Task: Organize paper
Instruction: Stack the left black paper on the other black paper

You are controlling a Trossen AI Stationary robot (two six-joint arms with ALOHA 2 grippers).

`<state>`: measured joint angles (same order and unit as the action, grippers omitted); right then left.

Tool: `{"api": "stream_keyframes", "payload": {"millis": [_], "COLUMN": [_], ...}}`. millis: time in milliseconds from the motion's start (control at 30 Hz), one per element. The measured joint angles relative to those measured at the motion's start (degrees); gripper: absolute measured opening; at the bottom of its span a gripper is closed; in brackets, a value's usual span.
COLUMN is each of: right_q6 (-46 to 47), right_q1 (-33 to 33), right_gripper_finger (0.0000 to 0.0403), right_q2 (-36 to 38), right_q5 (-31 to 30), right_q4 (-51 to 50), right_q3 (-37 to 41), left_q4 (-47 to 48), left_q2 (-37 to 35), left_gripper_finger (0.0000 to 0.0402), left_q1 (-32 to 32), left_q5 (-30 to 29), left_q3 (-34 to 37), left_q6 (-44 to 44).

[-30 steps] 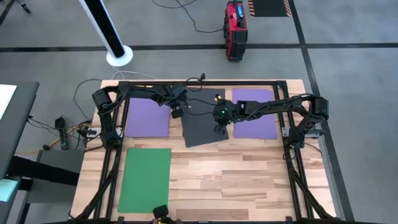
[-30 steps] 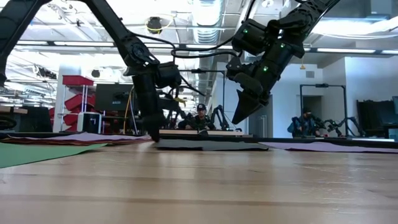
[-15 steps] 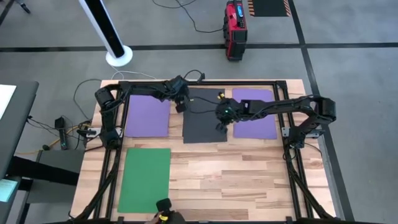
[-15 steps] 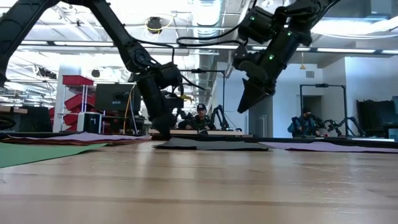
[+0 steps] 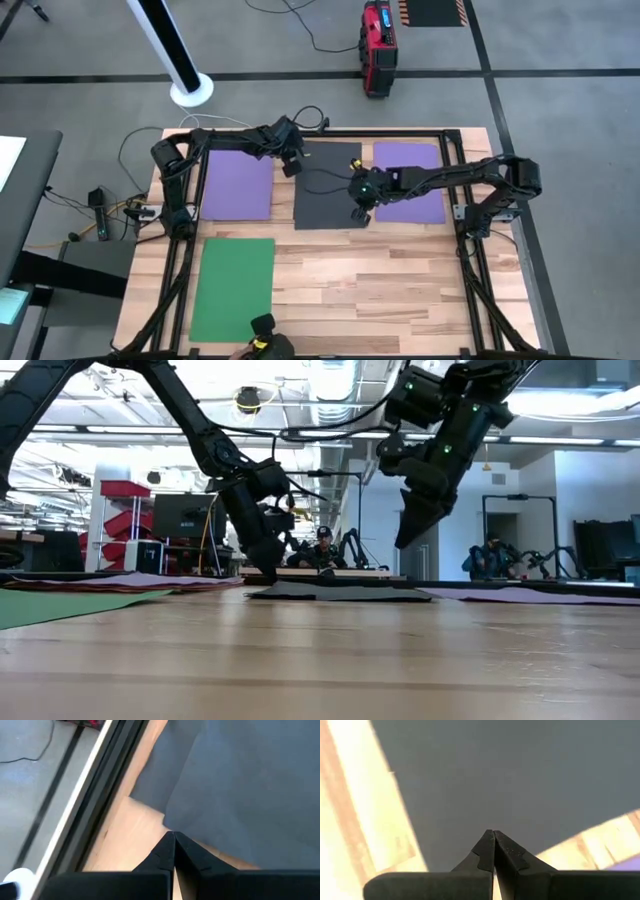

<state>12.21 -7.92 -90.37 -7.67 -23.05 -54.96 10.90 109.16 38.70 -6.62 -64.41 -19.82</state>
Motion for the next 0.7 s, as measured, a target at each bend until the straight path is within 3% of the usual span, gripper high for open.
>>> {"api": "stream_keyframes", "payload": {"millis": [100,433,700], "right_q6": [-0.5,-2.7,-5.2], "right_q1": [1.8,2.7,1.8], "right_gripper_finger": [0.0000,0.0000,0.0000], "right_q2": [-0.1,0.3,9.2], "right_q5": [0.0,-2.6,2.0], "right_q4": [0.0,0.0,19.2], "right_q3": [0.0,0.2,13.7], "left_q4": [0.2,6.4,-0.1], "left_q2": [-0.5,-7.1,-14.1], "left_gripper_finger": [0.0000,0.0000,0.0000], "left_q1": [-0.7,-6.9,-10.0], "left_q5": [3.4,5.3,15.8], "left_q3": [0.0,-0.1,5.4], "left_q6": [0.9,0.4,5.3]}}
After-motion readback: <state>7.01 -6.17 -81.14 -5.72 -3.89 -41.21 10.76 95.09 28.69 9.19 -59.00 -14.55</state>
